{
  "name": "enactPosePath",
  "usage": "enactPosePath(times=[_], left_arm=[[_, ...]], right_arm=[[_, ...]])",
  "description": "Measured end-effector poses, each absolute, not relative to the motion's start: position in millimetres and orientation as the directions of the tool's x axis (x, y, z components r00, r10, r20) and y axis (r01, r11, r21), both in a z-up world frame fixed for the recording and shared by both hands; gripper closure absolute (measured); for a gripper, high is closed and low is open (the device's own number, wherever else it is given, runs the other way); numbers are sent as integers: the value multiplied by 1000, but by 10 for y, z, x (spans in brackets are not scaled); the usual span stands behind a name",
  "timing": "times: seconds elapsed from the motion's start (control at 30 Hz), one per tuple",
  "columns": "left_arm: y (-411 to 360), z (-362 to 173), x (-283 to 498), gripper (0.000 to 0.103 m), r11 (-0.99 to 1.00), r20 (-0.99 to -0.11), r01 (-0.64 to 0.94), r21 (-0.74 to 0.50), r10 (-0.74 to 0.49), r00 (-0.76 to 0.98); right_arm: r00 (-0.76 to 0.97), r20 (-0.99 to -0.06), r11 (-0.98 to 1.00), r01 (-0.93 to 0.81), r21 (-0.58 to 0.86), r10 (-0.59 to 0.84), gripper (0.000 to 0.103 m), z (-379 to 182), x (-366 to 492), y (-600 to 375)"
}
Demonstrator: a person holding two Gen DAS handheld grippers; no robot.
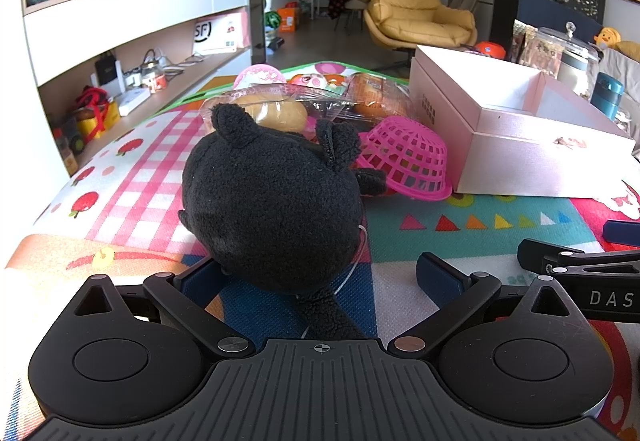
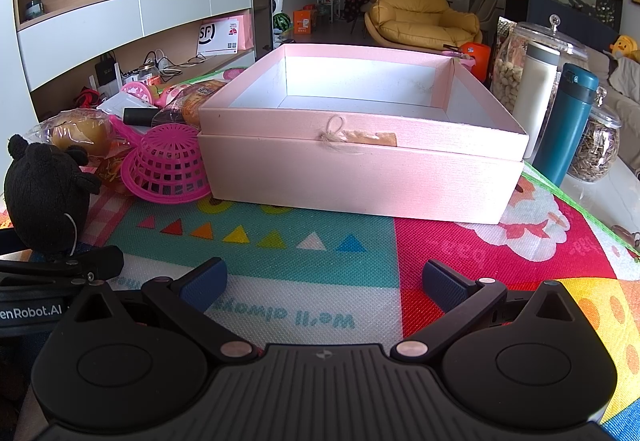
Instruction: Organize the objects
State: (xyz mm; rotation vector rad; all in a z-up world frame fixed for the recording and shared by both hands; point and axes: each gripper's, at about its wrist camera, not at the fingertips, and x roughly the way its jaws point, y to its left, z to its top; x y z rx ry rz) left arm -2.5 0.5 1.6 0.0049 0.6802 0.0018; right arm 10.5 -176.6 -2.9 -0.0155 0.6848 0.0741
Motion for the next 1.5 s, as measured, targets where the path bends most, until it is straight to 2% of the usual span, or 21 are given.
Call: enactPosePath(times=[0.33,0.43,0.5,0.7,0.83,0.97,1.07,1.1,1.17,1.4,1.5], left_arm=[[5,15,-24,0,1000,-628,0,3,2,778],[54,24,-33,1,999,-619,8,-35,-28,785],[141,58,-74,1,997,-603,34,-71,-70,795],[277,254,-136,1,1000,-519,-1,-28,-14,855],[269,286,40,1,999,-554,27,20,-12,832],[332,220,163,1,1000,-603,20,-23,-30,797],[354,198,161,1,999,-600,27,-40,-45,799],[363,200,148,4,998,-593,35,-48,-56,803],[375,214,105,18,997,-576,51,-63,-78,814],[493,291,-144,19,980,-583,149,-132,-199,788],[579,325,-285,19,977,-582,163,-139,-214,784]], right_arm=[[772,-632,997,-73,10,63,0,-31,109,-1763],[772,-633,997,-73,10,63,0,-30,110,-1763],[772,-632,997,-74,10,64,0,-30,114,-1765],[771,-634,997,-74,11,64,0,-28,103,-1762],[758,-648,995,-96,4,76,0,-15,140,-1762],[730,-676,991,-135,3,101,0,29,188,-1800],[723,-682,988,-153,2,113,0,34,189,-1815],[722,-682,988,-156,4,117,0,32,188,-1816],[721,-683,988,-156,9,120,0,30,186,-1821],[684,-717,980,-198,-3,136,0,73,273,-1833],[669,-733,984,-178,-4,119,0,97,302,-1812]])
